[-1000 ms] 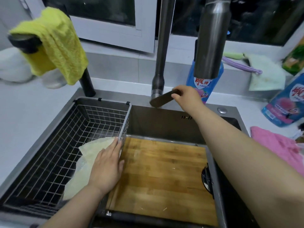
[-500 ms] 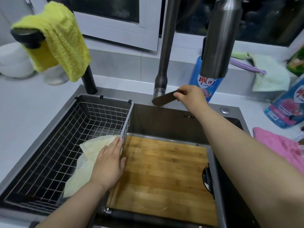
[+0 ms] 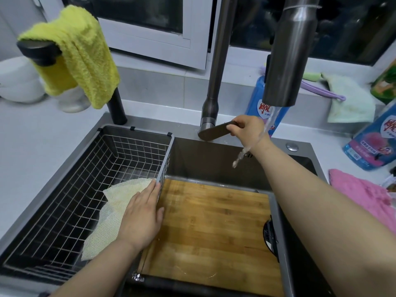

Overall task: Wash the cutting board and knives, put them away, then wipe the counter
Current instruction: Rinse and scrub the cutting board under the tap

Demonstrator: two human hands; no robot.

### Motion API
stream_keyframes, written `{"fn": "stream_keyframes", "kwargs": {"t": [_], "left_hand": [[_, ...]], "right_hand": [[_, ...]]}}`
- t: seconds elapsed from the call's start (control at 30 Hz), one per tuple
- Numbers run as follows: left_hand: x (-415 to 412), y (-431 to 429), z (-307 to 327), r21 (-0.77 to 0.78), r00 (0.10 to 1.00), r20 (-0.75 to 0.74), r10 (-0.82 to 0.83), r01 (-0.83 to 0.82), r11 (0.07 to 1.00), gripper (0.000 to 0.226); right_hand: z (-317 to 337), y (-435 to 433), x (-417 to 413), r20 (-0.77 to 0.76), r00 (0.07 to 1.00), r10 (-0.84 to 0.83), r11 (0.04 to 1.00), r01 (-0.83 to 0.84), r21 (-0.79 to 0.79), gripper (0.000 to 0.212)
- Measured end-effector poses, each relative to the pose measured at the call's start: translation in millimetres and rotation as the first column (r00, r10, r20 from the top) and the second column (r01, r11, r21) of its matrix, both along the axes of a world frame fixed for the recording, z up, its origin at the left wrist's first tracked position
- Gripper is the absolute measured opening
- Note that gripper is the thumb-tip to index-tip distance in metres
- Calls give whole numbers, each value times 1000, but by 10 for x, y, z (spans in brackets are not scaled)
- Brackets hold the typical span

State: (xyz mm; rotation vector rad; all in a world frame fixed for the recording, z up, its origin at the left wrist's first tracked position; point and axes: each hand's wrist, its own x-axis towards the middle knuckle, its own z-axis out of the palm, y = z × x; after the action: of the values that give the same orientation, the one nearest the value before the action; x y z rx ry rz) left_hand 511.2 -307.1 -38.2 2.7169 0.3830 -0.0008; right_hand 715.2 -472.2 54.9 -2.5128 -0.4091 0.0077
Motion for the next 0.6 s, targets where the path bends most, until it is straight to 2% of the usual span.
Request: {"fn": "stream_keyframes", "kwargs": {"t": [0.23,0.6], "left_hand": [[-5,-7,14,-31,1000,8,6,-6,999,60],[-13,-9,15,-29,1000,12,6,-5,1000,60]], "right_hand": [[-34,-9,8,42,999,7,1000,-8,25,30],[-51,-25,9,11,1000,2,999,-2,40,30]]}}
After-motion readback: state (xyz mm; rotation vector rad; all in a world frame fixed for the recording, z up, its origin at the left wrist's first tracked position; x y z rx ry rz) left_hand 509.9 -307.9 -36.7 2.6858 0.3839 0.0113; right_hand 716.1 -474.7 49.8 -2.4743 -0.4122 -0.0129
